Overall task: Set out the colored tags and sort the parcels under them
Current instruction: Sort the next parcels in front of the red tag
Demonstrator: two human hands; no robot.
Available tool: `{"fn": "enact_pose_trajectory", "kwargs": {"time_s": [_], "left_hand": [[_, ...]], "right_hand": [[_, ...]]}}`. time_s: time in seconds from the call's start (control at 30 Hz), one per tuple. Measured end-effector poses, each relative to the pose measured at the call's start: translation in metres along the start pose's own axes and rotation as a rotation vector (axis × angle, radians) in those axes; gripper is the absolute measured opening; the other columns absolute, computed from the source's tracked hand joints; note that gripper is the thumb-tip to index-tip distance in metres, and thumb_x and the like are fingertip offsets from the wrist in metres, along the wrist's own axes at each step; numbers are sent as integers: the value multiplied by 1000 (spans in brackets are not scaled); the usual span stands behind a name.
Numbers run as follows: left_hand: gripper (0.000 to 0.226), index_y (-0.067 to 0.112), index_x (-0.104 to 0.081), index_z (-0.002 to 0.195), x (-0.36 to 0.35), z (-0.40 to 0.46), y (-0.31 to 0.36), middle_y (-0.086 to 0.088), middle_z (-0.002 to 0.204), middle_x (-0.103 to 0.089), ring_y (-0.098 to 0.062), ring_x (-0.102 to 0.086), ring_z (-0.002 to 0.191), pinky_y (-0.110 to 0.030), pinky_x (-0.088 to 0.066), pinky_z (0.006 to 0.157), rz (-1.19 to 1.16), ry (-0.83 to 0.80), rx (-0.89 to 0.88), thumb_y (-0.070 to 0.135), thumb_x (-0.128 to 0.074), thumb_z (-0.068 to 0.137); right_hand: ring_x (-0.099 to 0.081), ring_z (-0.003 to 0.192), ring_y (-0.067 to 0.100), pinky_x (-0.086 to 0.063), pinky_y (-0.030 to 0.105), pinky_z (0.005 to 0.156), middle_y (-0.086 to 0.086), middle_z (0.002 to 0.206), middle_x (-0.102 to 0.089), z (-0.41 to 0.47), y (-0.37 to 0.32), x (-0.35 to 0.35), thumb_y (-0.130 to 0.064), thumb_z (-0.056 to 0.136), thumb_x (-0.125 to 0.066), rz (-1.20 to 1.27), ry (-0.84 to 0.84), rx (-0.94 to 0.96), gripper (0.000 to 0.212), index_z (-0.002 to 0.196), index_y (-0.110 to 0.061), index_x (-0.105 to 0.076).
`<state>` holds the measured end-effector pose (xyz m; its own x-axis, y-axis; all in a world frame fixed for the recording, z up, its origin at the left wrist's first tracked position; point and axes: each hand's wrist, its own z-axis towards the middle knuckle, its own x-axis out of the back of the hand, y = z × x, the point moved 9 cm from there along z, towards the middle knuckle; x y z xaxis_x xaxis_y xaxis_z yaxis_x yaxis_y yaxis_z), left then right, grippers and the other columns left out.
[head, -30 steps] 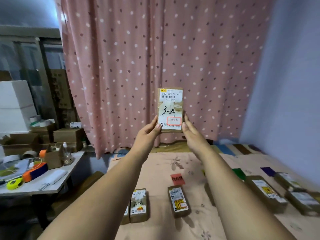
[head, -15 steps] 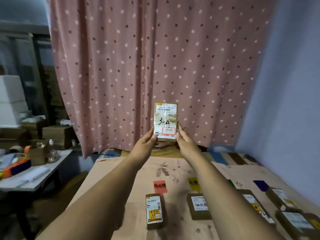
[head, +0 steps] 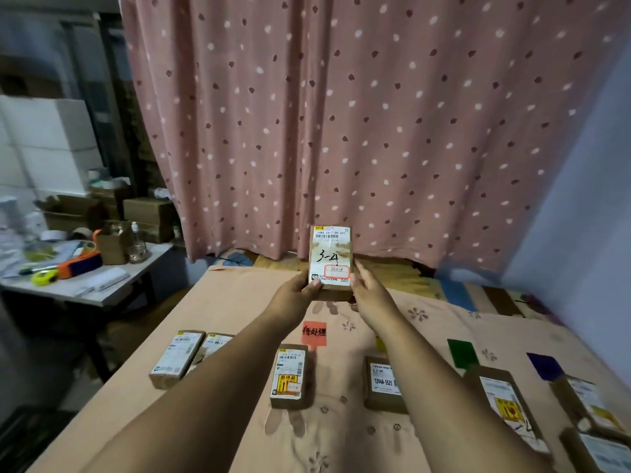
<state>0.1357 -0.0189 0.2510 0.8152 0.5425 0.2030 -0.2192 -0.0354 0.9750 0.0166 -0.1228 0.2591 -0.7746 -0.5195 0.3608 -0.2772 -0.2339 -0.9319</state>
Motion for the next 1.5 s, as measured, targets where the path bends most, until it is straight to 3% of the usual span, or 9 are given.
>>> {"fn": "enact_pose_trajectory", "kwargs": {"time_s": [0.13, 0.27, 0.43, 0.63, 0.8, 0.93, 1.1, 1.3, 1.5], "left_hand": [[41, 28, -49, 138, -14, 3, -25, 6, 124, -67, -15, -62, 113, -35, -49, 98, 129, -34, 32, 22, -55, 97], [42, 19, -49, 137, -28, 9, -62, 3, 123, -65, -14, -61, 107, -17, -47, 76, 186, -61, 123, 17, -58, 96], [36, 16, -60, 126, -41, 9, -121, 2, 121, -68, -16, -62, 106, -24, -46, 82, 367, -81, 257, 17, -65, 90], [24, 20, -64, 107, -55, 3, -187, 5, 104, -67, -14, -59, 90, -18, -44, 69, 455, -101, 413, 14, -67, 84], [25, 28, -50, 76, -61, 2, -251, 1, 92, -69, -22, -68, 87, -42, -59, 79, 489, -100, 509, 21, -72, 68], [19, 23, -56, 88, -70, 2, -256, 3, 96, -61, -19, -60, 88, -27, -49, 73, 568, -139, 503, 18, -70, 76], [47, 9, -54, 125, -77, 5, -277, -9, 126, -43, -23, -55, 110, -22, -43, 91, 691, -188, 512, 27, -69, 84], [56, 8, -40, 140, -79, 3, -288, -12, 136, -40, -26, -55, 116, -29, -46, 97, 800, -218, 520, 21, -60, 90], [59, 8, -41, 137, -80, 0, -284, -12, 129, -44, -27, -55, 112, -31, -48, 96, 774, -203, 518, 27, -64, 86]], "right_hand": [[-60, 114, 20, -50, 44, 99, -4, 139, -55, 8, 38, -10, -36, 102, -38, -37, -28, -55, 43, 145, -32, -38], [-60, 115, 23, -49, 47, 99, -2, 138, -56, 15, 86, -21, -38, 102, -36, -117, -57, -147, 43, 144, -32, -40], [-53, 122, 21, -42, 28, 95, 0, 141, -53, 11, 139, -36, -30, 104, -35, -182, -111, -270, 42, 146, -27, -39], [-58, 114, 20, -50, 35, 94, 1, 134, -60, 4, 207, -65, -28, 105, -36, -99, -158, -388, 40, 144, -27, -44], [-51, 125, 20, -33, 18, 92, 5, 142, -53, -6, 253, -84, -21, 105, -37, -112, -178, -474, 41, 146, -16, -42], [-45, 133, 23, -30, 19, 92, 7, 147, -47, -5, 284, -91, -21, 105, -36, -129, -176, -514, 43, 147, -14, -40], [-52, 125, 22, -36, 28, 103, 3, 141, -54, -4, 311, -106, -24, 104, -38, -96, -195, -566, 42, 146, -22, -42], [-55, 120, 19, -39, 34, 108, 3, 133, -59, -3, 323, -120, -21, 103, -40, -36, -230, -575, 38, 140, -23, -49], [-45, 133, 21, -36, 41, 112, -1, 144, -49, -4, 331, -116, -42, 93, -43, -177, -247, -512, 45, 138, -40, -44]]}}
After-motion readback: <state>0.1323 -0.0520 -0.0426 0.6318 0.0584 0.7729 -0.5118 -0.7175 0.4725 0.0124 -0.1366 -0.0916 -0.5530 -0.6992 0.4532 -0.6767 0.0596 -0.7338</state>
